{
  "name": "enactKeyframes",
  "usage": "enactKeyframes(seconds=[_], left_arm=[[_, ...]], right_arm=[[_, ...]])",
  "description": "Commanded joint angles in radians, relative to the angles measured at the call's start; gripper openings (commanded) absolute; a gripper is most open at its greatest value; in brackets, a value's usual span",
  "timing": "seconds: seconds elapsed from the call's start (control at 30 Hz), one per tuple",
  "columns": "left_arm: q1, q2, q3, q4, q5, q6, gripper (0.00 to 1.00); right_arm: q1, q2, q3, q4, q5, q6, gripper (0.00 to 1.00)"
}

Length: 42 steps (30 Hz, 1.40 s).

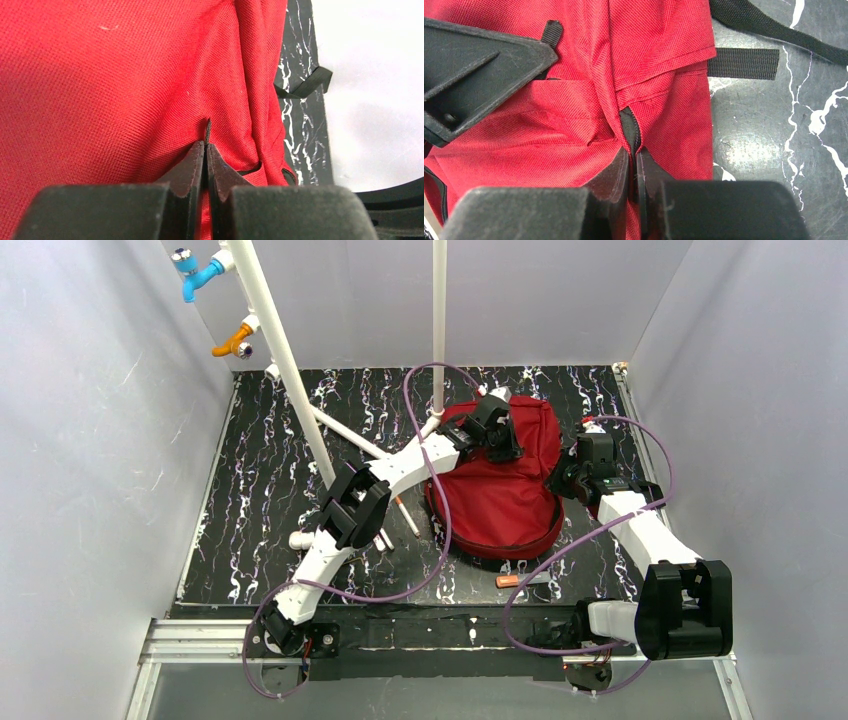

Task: Pack the student bag
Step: Unzip the student bag at the center of the board.

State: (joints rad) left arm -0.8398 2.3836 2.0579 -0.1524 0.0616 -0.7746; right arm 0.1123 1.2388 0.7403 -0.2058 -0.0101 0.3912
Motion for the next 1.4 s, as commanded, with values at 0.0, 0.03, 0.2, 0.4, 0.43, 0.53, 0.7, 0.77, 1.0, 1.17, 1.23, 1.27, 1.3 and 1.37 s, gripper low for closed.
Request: enactKeyframes(seconds=[0.0,0.03,0.2,0.4,0.43,0.53,0.7,0.77,1.0,1.17,1.23,1.27,1.3,1.37], left_arm=[[-0.008,-0.023,0.016,-0.070,-0.062,0.164,0.00],[-0.008,-0.043,0.016,-0.085,-0.110,0.202,0.00],[0.000,-0.229,-0.136,-0.033,-0.346,0.383,0.00],[0.058,-0.418,-0.357,0.081,-0.464,0.500,0.00],[0.068,-0.444,-0.394,0.092,-0.468,0.505,0.00],[0.098,-0.510,-0.512,0.113,-0.471,0.503,0.00],[0.138,-0.571,-0.628,0.121,-0.386,0.480,0.00],[0.140,-0.574,-0.633,0.114,-0.331,0.483,0.00],[0.160,-0.567,-0.584,0.036,-0.033,0.396,0.12],[0.162,-0.614,-0.571,-0.060,0.084,0.367,0.41],[0.163,-0.659,-0.598,-0.093,0.132,0.361,0.45],[0.162,-0.683,-0.622,-0.096,0.159,0.355,0.46],[0.163,-0.710,-0.652,-0.093,0.191,0.346,0.47],[0.163,-0.764,-0.715,-0.081,0.239,0.314,0.49]], right_arm=[[0.004,0.000,-0.003,0.014,0.038,0.057,0.01],[-0.004,0.001,-0.010,0.011,0.060,0.087,0.01],[-0.093,0.014,-0.053,0.011,0.060,0.215,0.01],[-0.201,-0.022,-0.094,-0.038,0.113,0.278,0.01],[-0.215,-0.033,-0.100,-0.036,0.115,0.285,0.01],[-0.224,-0.050,-0.102,-0.042,0.125,0.293,0.01],[-0.225,-0.020,-0.077,0.027,-0.009,0.170,0.01],[-0.212,-0.016,-0.021,-0.014,-0.025,0.106,0.01],[0.001,-0.039,0.220,-0.271,0.280,-0.036,0.55],[0.102,-0.010,0.331,-0.246,0.239,-0.093,0.76],[0.115,0.067,0.379,-0.225,0.098,-0.108,0.80],[0.119,0.110,0.406,-0.216,0.012,-0.107,0.81],[0.119,0.166,0.442,-0.206,-0.078,-0.098,0.82],[0.120,0.265,0.512,-0.219,-0.189,-0.059,0.79]])
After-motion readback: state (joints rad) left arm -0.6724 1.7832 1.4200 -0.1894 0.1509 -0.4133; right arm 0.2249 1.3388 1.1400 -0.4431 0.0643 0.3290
